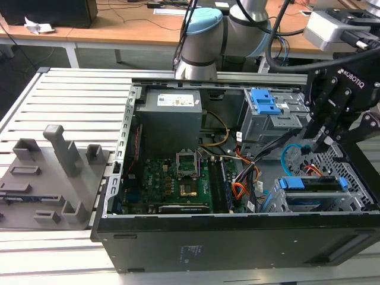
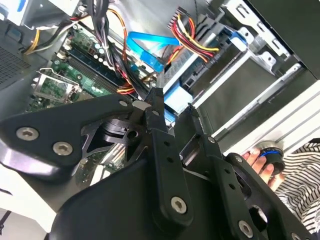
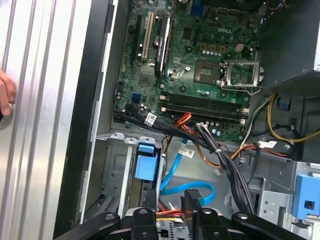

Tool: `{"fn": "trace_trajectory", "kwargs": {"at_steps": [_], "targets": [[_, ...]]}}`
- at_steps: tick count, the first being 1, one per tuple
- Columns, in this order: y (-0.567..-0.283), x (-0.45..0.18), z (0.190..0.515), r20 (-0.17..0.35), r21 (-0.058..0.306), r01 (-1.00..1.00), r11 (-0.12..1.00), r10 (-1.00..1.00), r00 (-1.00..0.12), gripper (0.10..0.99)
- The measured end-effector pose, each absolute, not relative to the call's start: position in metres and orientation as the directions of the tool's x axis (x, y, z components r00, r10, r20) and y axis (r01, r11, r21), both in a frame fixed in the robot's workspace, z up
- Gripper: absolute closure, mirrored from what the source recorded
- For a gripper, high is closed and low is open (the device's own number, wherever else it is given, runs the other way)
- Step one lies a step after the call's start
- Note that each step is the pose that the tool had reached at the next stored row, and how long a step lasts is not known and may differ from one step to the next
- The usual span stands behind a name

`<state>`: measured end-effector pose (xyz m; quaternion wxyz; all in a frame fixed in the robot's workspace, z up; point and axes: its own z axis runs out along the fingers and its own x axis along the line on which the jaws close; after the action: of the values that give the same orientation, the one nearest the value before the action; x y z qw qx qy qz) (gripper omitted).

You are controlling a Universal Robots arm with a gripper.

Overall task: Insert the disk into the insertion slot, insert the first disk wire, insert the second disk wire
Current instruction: 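Insert the second disk wire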

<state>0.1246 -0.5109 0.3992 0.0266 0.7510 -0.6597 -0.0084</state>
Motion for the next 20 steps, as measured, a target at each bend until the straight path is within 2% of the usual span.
{"fn": "trace_trajectory", "kwargs": {"at_steps": [4, 10, 20], "targets": [[-0.494, 0.125, 0.399, 0.023, 0.051, -0.99, -0.128, -0.991, 0.129, 0.725], [-0.493, 0.125, 0.399, 0.023, 0.051, -0.973, -0.225, -0.974, 0.226, 0.725], [-0.492, 0.131, 0.384, 0.026, 0.052, -0.972, -0.23, -0.972, 0.232, 0.725]]}}
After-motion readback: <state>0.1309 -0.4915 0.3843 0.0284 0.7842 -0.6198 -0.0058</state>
